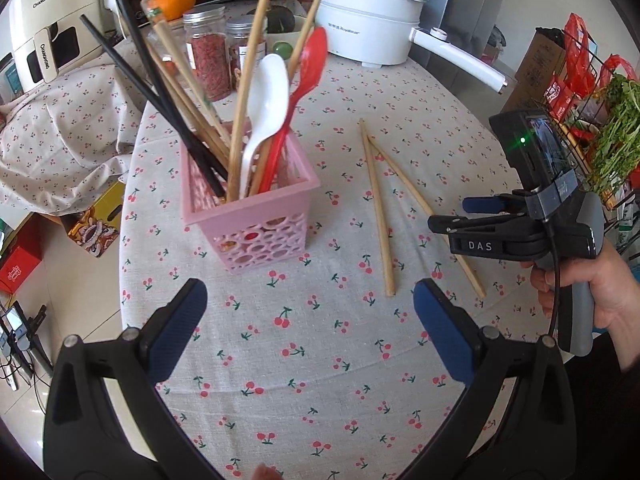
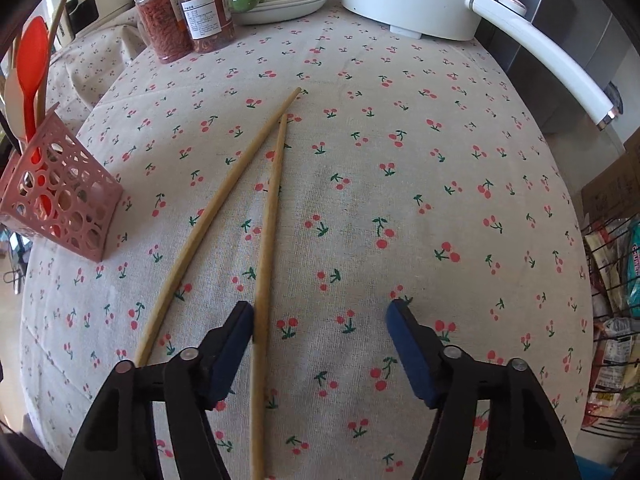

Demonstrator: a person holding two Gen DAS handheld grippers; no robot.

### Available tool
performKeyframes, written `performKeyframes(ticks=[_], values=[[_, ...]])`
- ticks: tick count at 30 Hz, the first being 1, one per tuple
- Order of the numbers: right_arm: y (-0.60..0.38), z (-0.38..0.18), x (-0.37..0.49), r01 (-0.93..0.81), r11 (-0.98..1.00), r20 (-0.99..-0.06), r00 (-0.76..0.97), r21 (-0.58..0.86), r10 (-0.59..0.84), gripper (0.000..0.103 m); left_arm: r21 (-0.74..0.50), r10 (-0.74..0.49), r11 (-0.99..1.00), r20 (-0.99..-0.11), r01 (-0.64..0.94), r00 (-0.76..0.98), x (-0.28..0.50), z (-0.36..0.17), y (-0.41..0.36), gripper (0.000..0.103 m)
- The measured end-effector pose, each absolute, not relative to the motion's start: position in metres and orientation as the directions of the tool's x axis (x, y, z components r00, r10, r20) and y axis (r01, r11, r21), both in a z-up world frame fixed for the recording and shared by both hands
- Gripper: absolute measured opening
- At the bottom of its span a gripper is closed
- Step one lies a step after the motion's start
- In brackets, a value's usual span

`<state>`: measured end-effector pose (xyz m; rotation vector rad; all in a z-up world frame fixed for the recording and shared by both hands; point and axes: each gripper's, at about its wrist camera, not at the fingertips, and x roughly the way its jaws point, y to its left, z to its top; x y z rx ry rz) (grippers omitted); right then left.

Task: Organize utensils
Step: 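Move the right gripper to the last wooden chopsticks and grasp one, then grasp the other wooden chopstick with the left gripper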

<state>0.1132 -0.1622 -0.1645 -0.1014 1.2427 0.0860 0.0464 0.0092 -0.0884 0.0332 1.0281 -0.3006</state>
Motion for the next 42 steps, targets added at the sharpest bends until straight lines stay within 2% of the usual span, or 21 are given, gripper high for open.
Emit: performKeyframes(ticks=[2,5,10,13,15,17,19,23,26,30,35,39,42], values=[[-0.174,-0.162,0.111,-0.12,0.993,-0.946,0.324,-0.018,0.022,0.049,-0.118,-0.245,0.952,-0.848,0.283,0.469,0.046,-0.088,-0.001,0.102],[-0.183,-0.16,0.112,-0.126,0.992,-0.94,0.338,0.01,0.052,0.048,-0.111,-0.254,0.944,-0.848,0.312,0.465,0.044,-0.087,-0.017,0.102],[-0.173,-0.161,0.119,-0.157,0.987,-0.928,0.371,-0.029,0.032,0.05,-0.106,-0.253,0.942,-0.847,0.317,0.468,0.045,-0.085,-0.031,0.102],[-0.169,-0.161,0.126,-0.146,0.989,-0.937,0.348,-0.029,0.024,0.047,-0.101,-0.239,0.946,-0.857,0.307,0.456,0.047,-0.087,-0.032,0.102],[-0.167,-0.162,0.131,-0.131,0.991,-0.942,0.335,-0.029,0.017,0.036,-0.083,-0.212,0.951,-0.875,0.297,0.436,0.05,-0.092,-0.034,0.102],[-0.172,-0.161,0.131,-0.115,0.993,-0.945,0.327,-0.023,0.016,0.013,-0.064,-0.188,0.954,-0.889,0.293,0.418,0.053,-0.096,-0.038,0.102],[-0.18,-0.16,0.13,-0.105,0.995,-0.949,0.315,-0.002,0.031,0.009,-0.035,-0.164,0.951,-0.9,0.308,0.404,0.053,-0.1,-0.045,0.102],[-0.2,-0.159,0.123,-0.084,0.996,-0.953,0.301,0.02,0.044,0.008,0.085,-0.086,0.928,-0.898,0.362,0.431,0.052,-0.101,-0.073,0.102],[-0.216,-0.158,0.121,-0.062,0.997,-0.956,0.29,0.035,0.052,0.008,0.105,-0.072,0.925,-0.894,0.365,0.441,0.063,-0.102,-0.094,0.102],[-0.235,-0.156,0.119,-0.037,0.998,-0.96,0.275,0.054,0.062,0.008,0.101,-0.042,0.947,-0.903,0.306,0.428,0.096,-0.114,-0.114,0.102],[-0.247,-0.154,0.119,-0.039,0.996,-0.962,0.259,0.082,0.089,0.008,0.155,0.074,0.979,-0.878,0.133,0.472,0.14,-0.129,-0.121,0.102],[-0.252,-0.154,0.12,-0.03,0.993,-0.96,0.253,0.112,0.116,0.008,0.211,0.117,0.968,-0.862,0.139,0.494,0.157,-0.135,-0.134,0.1],[-0.249,-0.155,0.124,-0.041,0.993,-0.961,0.253,0.107,0.114,0.009,0.205,0.11,0.968,-0.865,0.144,0.49,0.158,-0.139,-0.141,0.099]])
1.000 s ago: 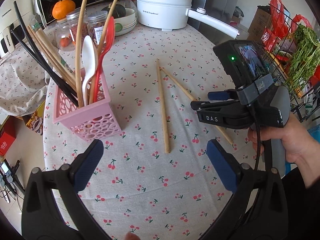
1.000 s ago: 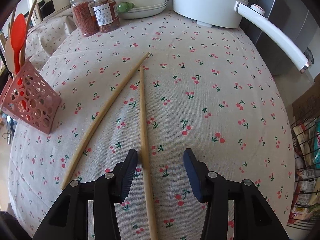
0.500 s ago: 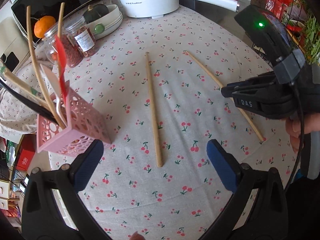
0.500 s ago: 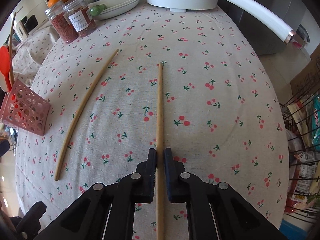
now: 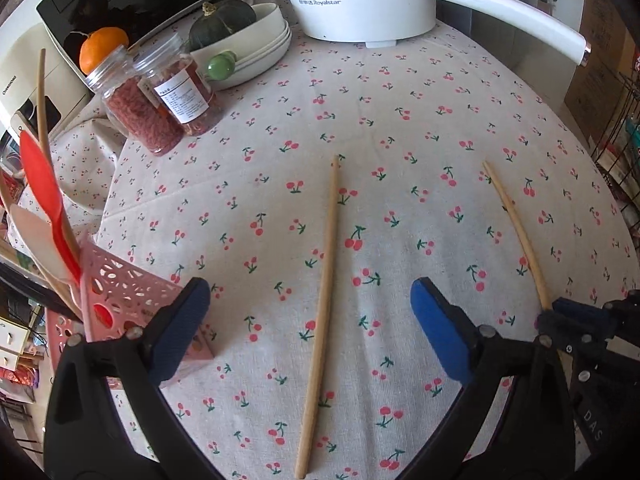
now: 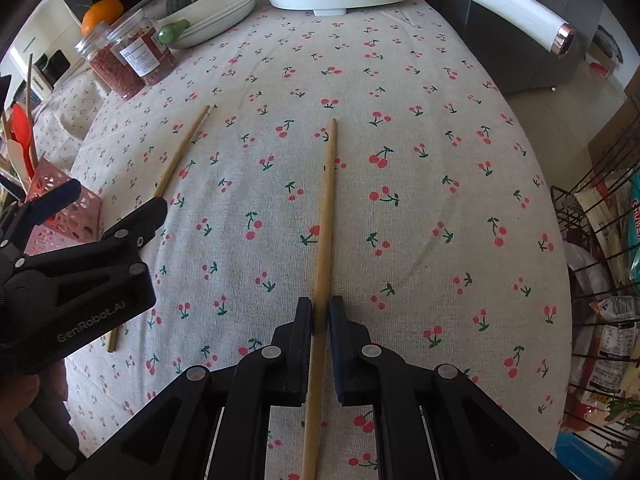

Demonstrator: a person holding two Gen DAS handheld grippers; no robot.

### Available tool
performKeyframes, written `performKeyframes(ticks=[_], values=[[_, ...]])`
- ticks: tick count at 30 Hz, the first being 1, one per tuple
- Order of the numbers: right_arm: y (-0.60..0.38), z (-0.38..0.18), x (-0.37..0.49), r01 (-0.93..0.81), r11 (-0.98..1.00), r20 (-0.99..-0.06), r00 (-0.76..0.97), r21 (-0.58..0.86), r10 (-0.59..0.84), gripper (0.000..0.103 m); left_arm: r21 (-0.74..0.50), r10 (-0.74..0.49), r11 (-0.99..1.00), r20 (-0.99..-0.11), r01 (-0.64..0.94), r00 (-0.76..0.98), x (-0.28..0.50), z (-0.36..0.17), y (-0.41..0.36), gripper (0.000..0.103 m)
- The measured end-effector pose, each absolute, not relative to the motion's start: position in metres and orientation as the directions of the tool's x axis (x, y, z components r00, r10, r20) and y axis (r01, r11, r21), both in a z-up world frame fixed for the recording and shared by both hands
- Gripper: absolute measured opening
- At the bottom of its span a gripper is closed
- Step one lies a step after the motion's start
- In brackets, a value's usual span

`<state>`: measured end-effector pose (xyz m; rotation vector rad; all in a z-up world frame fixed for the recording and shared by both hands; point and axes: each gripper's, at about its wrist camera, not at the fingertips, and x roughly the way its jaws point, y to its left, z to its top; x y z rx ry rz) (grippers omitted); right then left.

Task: Organize utensils
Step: 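Grasp the other wooden chopstick with the left gripper, then lift both chopsticks and lower them into the pink basket, opening both grippers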

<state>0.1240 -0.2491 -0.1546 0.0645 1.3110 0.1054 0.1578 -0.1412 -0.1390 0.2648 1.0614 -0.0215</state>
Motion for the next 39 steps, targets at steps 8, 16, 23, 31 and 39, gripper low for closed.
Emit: performKeyframes(ticks=[8,16,23,31,39], values=[[-0.245,-0.156,0.128,-0.061,0.993,-0.962,0.249,0.097,0.11,0.01,0.161,0.077,0.973,-0.899,0.162,0.432,0.165,-0.158,-0.148,0.079],[-0.246,-0.156,0.126,-0.058,0.994,-0.961,0.254,0.094,0.106,0.011,0.005,-0.038,0.993,-0.934,0.12,0.355,0.184,-0.163,-0.136,0.056],[-0.246,-0.157,0.135,-0.037,0.994,-0.955,0.275,0.104,0.11,0.011,-0.047,-0.079,0.992,-0.959,0.121,0.272,0.198,-0.162,-0.135,0.036],[-0.243,-0.157,0.143,-0.038,0.994,-0.948,0.299,0.101,0.108,0.008,-0.052,-0.086,0.988,-0.966,0.144,0.243,0.212,-0.16,-0.122,0.008],[-0.236,-0.138,0.138,-0.04,0.988,-0.907,0.392,0.149,0.153,0.008,-0.121,-0.18,0.975,-0.922,0.187,0.344,0.17,-0.125,-0.098,0.008]])
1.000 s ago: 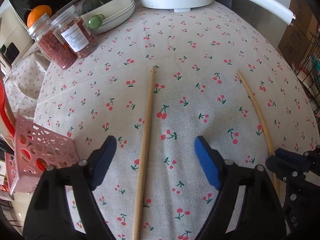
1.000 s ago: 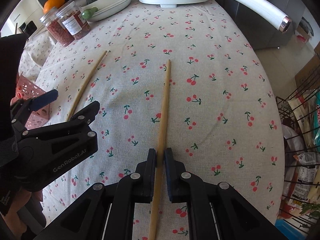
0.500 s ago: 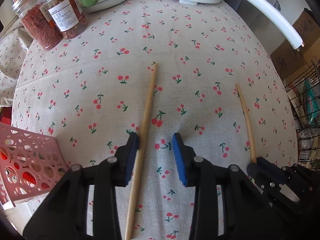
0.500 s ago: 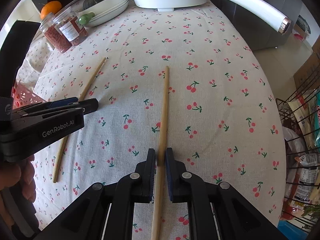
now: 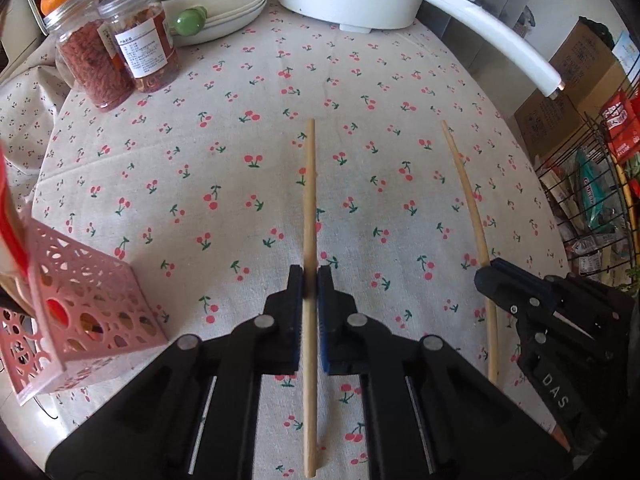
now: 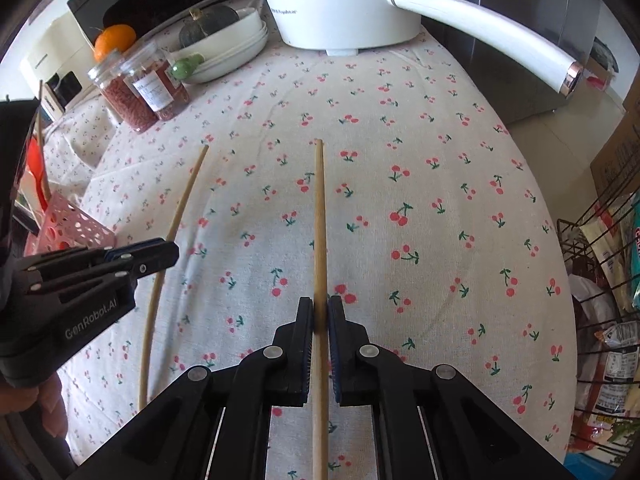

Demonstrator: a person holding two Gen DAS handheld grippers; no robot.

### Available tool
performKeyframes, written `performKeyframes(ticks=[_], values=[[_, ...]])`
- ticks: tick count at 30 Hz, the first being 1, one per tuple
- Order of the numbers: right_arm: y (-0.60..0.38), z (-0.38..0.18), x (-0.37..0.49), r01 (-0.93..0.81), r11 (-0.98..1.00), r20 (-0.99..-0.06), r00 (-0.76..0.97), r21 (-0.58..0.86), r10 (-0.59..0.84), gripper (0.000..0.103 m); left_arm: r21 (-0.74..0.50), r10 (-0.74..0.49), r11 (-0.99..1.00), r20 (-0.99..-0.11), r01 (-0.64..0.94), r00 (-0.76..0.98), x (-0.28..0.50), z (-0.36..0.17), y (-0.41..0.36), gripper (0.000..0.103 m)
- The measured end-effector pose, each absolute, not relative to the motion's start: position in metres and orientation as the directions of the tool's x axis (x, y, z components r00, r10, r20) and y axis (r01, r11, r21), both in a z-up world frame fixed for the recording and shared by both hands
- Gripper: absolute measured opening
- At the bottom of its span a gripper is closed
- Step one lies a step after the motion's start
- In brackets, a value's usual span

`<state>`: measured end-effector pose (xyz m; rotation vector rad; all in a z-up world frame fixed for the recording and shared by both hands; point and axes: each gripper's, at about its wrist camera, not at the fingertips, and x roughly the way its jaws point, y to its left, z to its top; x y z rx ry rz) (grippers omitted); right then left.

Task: Organize utensils
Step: 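Lift both chopsticks and lower them into the pink basket, opening both grippers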

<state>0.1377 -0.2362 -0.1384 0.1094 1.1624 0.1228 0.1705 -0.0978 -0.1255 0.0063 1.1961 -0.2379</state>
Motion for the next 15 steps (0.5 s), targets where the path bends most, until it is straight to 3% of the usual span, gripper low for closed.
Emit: performKeyframes(ticks=[8,15], values=[[-0.22,-0.074,0.108,-0.11,0.966,-0.764,0.593,0.234,0.253,0.008,-0.16,-0.269,0.956,-0.81,0.245,0.52,0.121,-0.05,-0.07,0.008],[-0.198,-0.027,0.093,-0.176,0.956,-0.637,0.714,0.236,0.289,0.008,-0.175,-0.323,0.945,-0.639,0.277,0.698,0.083,0.012,-0.034,0.008]])
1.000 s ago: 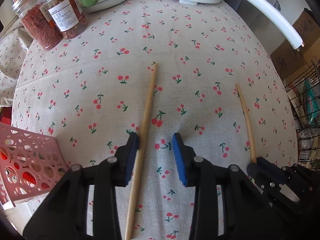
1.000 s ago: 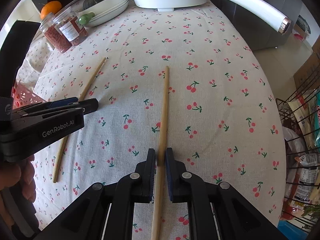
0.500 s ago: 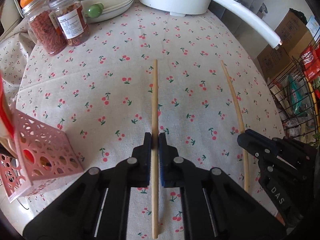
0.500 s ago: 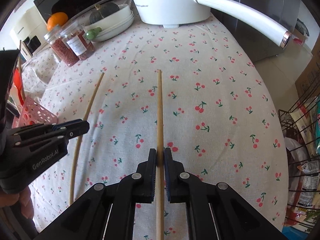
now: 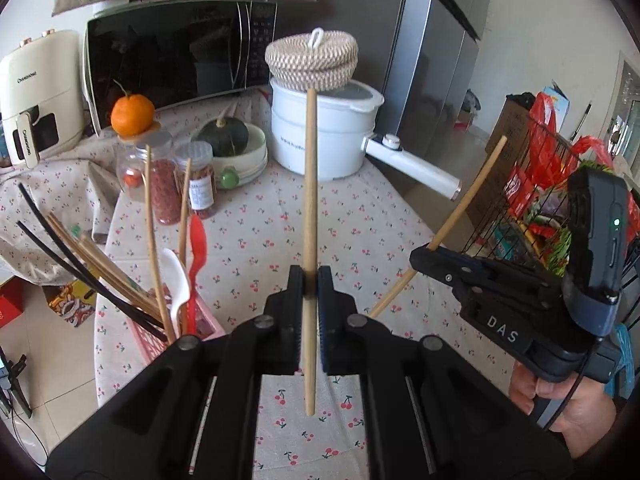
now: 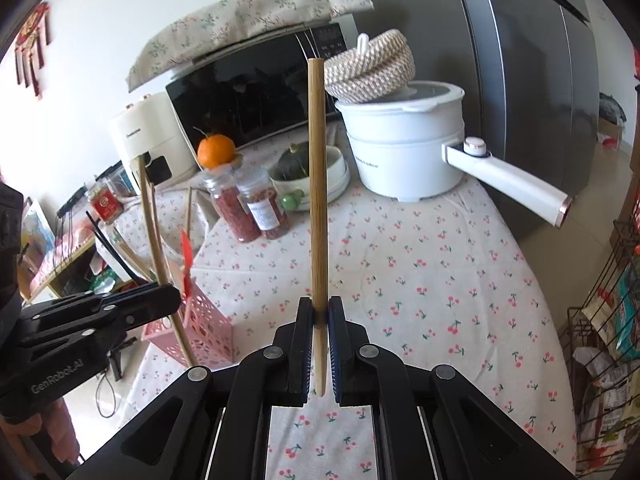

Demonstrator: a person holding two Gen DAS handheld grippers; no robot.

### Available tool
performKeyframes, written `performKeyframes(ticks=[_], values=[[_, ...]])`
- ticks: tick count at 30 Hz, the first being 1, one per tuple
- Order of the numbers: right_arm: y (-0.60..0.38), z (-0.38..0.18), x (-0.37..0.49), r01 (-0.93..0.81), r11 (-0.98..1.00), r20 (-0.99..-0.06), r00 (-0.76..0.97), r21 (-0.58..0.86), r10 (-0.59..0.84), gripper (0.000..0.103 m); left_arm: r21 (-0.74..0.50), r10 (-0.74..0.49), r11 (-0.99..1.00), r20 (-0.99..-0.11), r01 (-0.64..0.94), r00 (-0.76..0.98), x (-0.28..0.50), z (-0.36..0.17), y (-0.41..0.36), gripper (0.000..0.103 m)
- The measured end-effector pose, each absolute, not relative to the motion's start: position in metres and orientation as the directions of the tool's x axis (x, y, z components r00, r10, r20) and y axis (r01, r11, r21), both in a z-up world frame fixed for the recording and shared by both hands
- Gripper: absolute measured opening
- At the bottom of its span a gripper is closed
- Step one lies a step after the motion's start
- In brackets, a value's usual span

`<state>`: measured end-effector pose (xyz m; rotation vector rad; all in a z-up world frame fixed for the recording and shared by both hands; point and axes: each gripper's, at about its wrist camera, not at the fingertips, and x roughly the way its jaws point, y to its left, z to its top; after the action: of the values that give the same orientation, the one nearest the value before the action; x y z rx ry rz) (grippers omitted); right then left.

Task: Organize utensils
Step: 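Lift both chopsticks and lower them into the pink basket, opening both grippers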

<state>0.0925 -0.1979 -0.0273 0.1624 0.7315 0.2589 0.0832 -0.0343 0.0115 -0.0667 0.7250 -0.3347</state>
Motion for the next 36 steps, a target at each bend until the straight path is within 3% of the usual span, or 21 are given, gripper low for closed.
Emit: performKeyframes(ticks=[8,14,26,27,29,32,36], values=[[-0.176,0.008,0.09,-0.219,0.936,-0.556,0.758,0.275,0.341,0.007,-0.188,-0.267,0.961,-0.455,0.201,0.849,0.064,0.054,0.015,0.008],[-0.15,0.022,0.088,-0.266,0.913,-0.512,0.762,0.311,0.396,0.007,-0.176,-0.169,0.979,-0.396,0.106,0.903,0.068,0.043,0.045,0.008],[-0.102,0.022,0.092,-0.319,0.876,-0.478,0.744,0.361,0.467,0.008,-0.195,-0.131,0.98,-0.485,0.039,0.865,0.098,-0.006,0.068,0.009],[-0.098,0.021,0.093,-0.322,0.874,-0.479,0.74,0.364,0.472,0.008,-0.199,-0.128,0.98,-0.499,0.03,0.857,0.1,-0.008,0.069,0.011],[-0.092,0.019,0.095,-0.325,0.871,-0.483,0.734,0.368,0.478,0.008,-0.222,-0.14,0.975,-0.521,0.024,0.842,0.099,-0.01,0.072,0.028],[-0.084,0.014,0.098,-0.326,0.869,-0.491,0.726,0.372,0.482,0.008,-0.258,-0.147,0.966,-0.537,0.004,0.831,0.095,-0.01,0.08,0.045],[-0.078,0.007,0.105,-0.317,0.871,-0.504,0.719,0.376,0.479,0.008,-0.275,-0.16,0.961,-0.564,-0.002,0.81,0.087,-0.012,0.087,0.052]])
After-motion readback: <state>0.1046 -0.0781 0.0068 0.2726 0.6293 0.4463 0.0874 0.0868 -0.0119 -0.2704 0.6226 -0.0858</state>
